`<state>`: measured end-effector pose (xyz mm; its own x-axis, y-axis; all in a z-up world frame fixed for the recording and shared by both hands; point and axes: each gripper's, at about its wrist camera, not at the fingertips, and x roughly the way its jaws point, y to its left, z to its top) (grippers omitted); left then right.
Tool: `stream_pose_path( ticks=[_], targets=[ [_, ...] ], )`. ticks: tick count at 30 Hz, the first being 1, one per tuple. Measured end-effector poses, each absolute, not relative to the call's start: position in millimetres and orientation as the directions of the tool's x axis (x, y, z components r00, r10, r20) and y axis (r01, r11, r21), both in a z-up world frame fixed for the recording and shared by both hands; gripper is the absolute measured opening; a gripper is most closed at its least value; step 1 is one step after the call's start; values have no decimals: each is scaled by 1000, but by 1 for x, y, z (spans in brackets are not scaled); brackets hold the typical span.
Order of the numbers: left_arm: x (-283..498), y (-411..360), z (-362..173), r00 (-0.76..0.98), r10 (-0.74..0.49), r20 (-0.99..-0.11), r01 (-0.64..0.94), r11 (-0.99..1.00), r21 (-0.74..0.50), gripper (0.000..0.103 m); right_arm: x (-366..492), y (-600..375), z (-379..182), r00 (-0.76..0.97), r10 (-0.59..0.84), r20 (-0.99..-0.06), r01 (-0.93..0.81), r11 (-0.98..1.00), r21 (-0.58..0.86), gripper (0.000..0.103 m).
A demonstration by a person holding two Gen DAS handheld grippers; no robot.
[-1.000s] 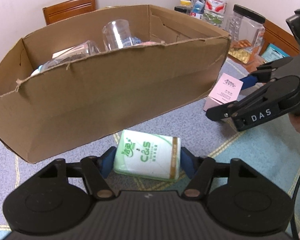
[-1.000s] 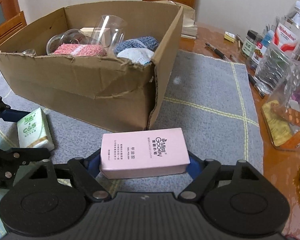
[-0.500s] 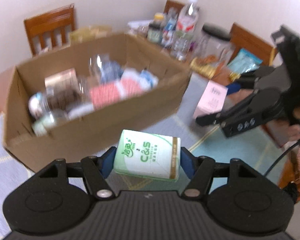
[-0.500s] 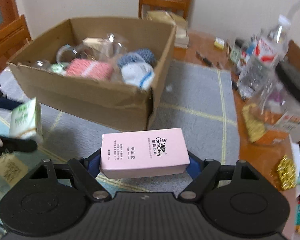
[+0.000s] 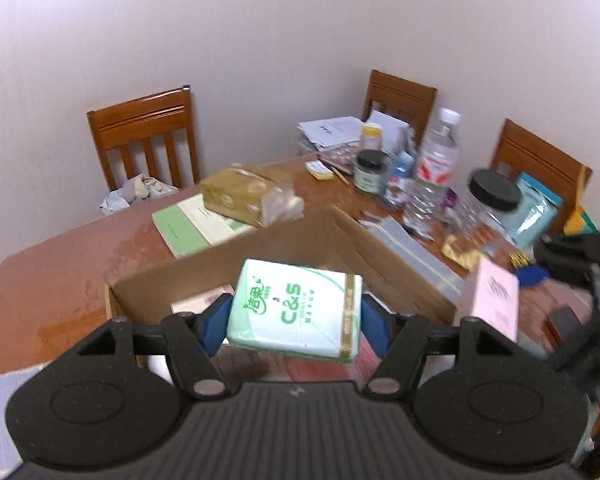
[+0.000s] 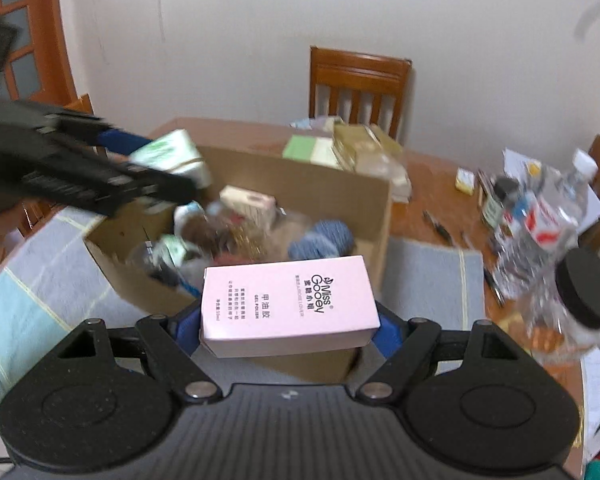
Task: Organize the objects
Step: 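Carry the tissue pack and pink box into the cardboard box and open both tools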
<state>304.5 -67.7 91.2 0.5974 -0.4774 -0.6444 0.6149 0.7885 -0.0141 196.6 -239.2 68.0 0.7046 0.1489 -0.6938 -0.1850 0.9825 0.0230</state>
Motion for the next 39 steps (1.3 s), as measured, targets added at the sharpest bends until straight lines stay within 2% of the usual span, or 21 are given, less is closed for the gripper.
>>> stream_pose_path(
  ticks=[9,10,11,13,15,27,39],
  targets=[
    [364,-81,84,617,-435,-656,575,818,-1,67,231,-219,75,703,160,-693,-196,980,28,86],
    [368,-81,81,615,-434,-658,577,817,1,71,234,-218,75,702,158,-695,-194,981,27,86],
    [370,-81,79,614,-432,-660,578,816,4,85,236,-218,75,701,156,-696,-193,981,26,86],
    [371,-80,77,637,-413,-652,557,831,18,101,240,-219,73,698,155,-699,-190,981,28,86],
    [368,-75,77,654,-418,-631,555,832,23,102,244,-219,70,693,152,-704,-184,982,31,86],
    [332,-39,81,688,-357,-631,523,848,90,102,280,-234,63,672,119,-731,-124,991,48,86],
    [306,-4,84,716,-320,-620,447,893,55,102,344,-253,70,634,134,-762,-28,988,150,86]
  ],
)
